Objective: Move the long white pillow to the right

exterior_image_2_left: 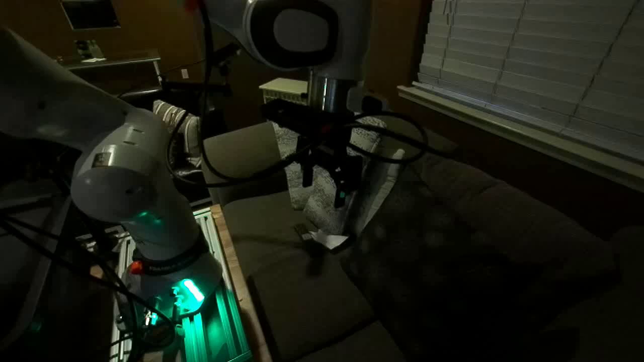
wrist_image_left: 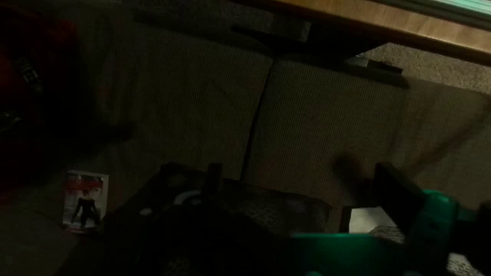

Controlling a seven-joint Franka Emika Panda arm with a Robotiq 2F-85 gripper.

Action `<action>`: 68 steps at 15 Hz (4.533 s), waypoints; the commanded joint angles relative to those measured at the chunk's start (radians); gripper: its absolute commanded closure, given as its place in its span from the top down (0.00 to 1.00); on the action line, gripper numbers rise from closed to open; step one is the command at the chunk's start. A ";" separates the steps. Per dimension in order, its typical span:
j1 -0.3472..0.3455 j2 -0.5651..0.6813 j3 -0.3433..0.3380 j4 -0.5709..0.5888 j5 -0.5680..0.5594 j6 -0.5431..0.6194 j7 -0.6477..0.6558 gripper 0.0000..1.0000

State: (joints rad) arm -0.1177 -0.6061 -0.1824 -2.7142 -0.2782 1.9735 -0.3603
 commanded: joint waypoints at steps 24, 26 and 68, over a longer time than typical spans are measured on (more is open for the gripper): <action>0.352 0.391 -0.105 0.303 0.536 0.463 -0.333 1.00; 0.367 0.491 -0.103 0.423 0.656 0.417 -0.451 1.00; 0.218 1.737 0.437 1.955 0.462 -0.243 -0.708 0.59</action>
State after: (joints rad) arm 0.0809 1.0283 0.2446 -0.9271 0.2090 1.8354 -1.0504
